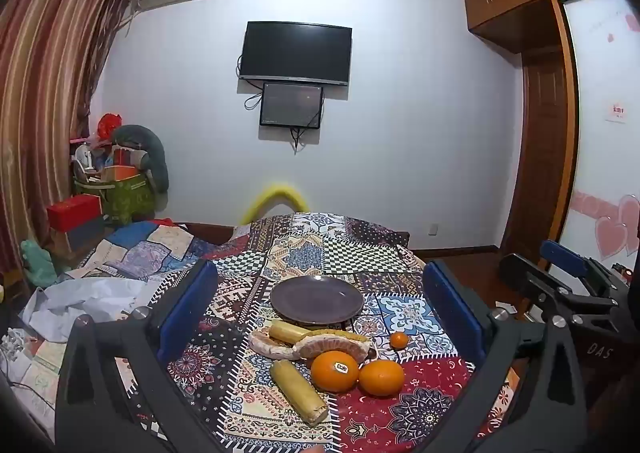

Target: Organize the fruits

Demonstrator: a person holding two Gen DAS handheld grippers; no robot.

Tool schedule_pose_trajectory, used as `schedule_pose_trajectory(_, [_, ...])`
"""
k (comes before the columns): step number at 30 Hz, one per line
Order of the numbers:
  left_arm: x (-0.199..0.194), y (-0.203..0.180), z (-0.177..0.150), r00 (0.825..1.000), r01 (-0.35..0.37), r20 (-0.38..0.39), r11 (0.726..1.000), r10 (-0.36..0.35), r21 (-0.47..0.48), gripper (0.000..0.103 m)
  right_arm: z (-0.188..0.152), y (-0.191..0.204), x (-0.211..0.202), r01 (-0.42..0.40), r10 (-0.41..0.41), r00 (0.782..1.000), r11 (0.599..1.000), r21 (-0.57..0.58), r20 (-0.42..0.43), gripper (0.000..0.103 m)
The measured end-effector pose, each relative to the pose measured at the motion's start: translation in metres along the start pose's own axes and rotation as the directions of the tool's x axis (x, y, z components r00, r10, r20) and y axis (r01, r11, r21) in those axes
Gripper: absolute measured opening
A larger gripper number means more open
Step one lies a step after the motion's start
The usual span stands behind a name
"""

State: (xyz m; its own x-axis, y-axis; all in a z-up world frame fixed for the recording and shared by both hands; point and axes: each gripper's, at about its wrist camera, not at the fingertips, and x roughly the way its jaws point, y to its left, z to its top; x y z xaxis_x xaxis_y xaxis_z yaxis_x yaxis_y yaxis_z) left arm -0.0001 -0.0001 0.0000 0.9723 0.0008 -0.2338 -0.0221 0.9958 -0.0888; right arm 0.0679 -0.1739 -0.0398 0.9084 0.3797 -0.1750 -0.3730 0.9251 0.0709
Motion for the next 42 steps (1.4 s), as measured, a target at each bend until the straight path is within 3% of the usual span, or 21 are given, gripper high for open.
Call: schedule_pose_trajectory(42, [-0.006,0.001,0.003,1.000,0.011,0.022,1.000,-0.011,0.002,0.103,-0.002,0.001,-0.002,-0.007,0.007,1.000,1.000,-0.011,-0.003,0.103])
